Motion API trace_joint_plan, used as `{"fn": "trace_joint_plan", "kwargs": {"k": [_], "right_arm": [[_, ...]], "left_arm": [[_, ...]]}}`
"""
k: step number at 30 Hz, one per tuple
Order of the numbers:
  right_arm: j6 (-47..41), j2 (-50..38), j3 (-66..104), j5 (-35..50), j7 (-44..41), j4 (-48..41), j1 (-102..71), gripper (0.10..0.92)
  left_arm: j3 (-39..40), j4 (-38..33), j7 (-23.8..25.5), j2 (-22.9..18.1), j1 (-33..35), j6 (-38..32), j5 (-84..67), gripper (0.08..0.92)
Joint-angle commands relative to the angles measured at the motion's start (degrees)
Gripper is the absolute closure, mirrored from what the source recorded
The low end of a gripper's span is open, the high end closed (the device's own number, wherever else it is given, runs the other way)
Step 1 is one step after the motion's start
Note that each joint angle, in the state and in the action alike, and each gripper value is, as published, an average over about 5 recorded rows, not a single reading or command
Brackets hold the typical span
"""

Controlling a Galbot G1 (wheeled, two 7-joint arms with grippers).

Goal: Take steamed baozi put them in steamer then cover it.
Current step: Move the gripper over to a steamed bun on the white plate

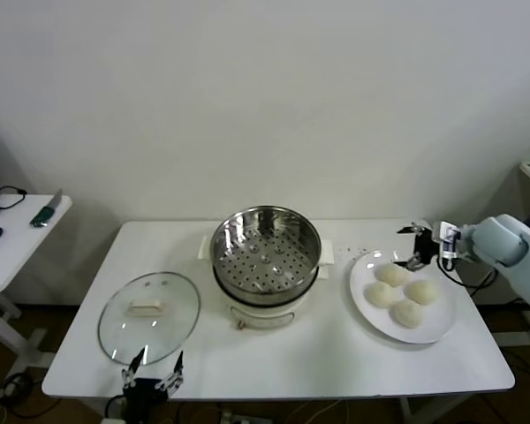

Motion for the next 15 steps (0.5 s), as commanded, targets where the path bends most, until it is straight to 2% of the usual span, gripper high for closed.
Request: {"fn": "trace_joint_plan", "kwargs": {"k": [1,15], "right_arm": [[5.5,5.1,-22.4,-3.1,-14.6,-13.7,19.5,0.203],[9.6,21.4,-24.3,-6.5,-19.3,-31.0,17.0,0.203]], "left_arm": [[0.0,0.2,0.1,0.1,0.1,-0.3,0.3,0.177],[-0.8,1.1,0.3,0.2,0.3,-0.8,0.8,0.177]]}}
